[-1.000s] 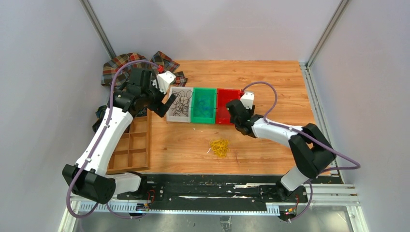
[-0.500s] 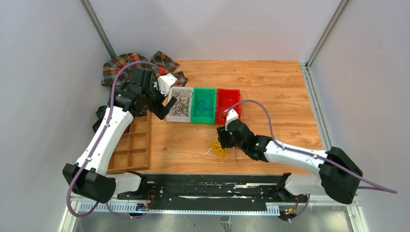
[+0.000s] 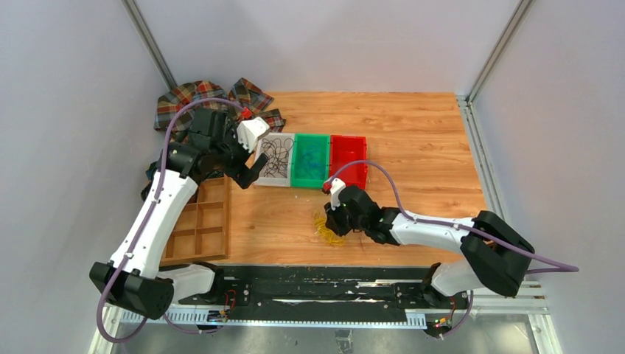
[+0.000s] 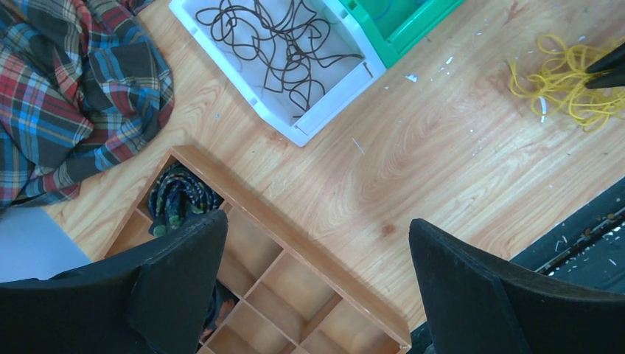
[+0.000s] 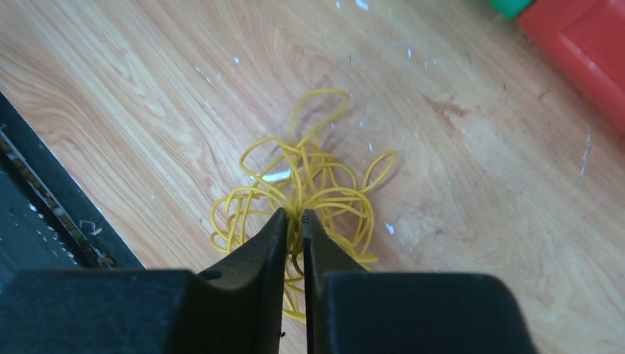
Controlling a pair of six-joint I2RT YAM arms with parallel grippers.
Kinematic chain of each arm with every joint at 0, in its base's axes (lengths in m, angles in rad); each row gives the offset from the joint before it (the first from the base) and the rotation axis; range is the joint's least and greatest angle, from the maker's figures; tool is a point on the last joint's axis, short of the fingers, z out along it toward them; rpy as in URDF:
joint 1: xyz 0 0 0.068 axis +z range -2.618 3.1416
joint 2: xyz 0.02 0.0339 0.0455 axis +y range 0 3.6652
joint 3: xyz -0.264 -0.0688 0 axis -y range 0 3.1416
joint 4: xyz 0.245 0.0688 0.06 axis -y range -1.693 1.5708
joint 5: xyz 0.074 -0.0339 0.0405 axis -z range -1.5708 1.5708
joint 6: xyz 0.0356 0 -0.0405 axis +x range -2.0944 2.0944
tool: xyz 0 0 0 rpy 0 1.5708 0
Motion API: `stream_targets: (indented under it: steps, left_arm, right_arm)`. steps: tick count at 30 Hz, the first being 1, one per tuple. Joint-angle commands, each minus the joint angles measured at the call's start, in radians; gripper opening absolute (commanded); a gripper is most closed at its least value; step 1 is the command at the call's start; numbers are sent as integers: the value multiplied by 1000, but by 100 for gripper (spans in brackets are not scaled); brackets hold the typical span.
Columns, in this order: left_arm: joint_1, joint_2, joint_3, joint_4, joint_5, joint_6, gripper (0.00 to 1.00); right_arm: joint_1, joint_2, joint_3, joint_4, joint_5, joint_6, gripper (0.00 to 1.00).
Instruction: Untangle the cables
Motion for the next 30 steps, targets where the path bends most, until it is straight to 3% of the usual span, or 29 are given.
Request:
stream_targets:
  steps: [1, 11, 30]
  left_arm:
    - [0, -41, 8, -9, 49, 17, 98]
    - [1, -29, -38, -9, 119, 25, 98]
    - [0, 98, -59, 34, 385, -3, 98]
  right_arm:
    - [22, -22, 79, 21, 26, 21, 4]
    - [27, -89, 107, 85, 48, 114, 1]
    - [27, -25, 191, 222, -51, 228, 1]
